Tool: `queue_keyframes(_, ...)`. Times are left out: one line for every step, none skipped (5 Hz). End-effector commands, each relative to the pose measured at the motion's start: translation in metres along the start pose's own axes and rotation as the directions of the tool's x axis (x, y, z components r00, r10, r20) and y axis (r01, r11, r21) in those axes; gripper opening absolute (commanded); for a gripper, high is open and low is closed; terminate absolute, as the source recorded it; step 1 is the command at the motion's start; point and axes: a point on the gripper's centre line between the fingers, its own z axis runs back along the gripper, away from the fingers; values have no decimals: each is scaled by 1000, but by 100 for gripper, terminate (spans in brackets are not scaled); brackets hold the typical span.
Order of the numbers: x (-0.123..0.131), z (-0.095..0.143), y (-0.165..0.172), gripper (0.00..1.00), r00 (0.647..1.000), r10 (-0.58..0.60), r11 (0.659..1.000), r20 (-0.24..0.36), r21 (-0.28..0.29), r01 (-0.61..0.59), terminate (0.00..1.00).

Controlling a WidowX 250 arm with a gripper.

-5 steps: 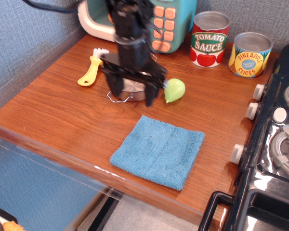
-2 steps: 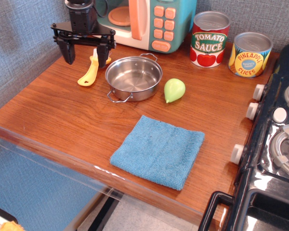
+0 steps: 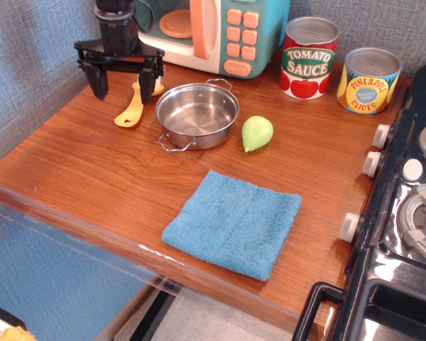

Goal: Move brush to left of blue towel

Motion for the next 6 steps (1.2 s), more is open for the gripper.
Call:
queue_keyframes(20, -7, -13, 100, 998, -68, 997, 13, 27, 68, 0)
queue_keyframes(21, -11, -17, 100, 997, -75, 997, 10, 36, 74, 0)
queue_keyframes(20, -13, -17, 0, 997, -81, 996, 13, 32, 81, 0)
queue_keyframes(17, -13, -13, 0, 997, -77, 997, 11, 22, 77, 0)
queue_keyframes(15, -9, -5, 0, 998, -63, 998, 10, 5, 63, 0)
queue_keyframes(18, 22, 4, 0, 996, -42, 999, 80, -11, 43, 0)
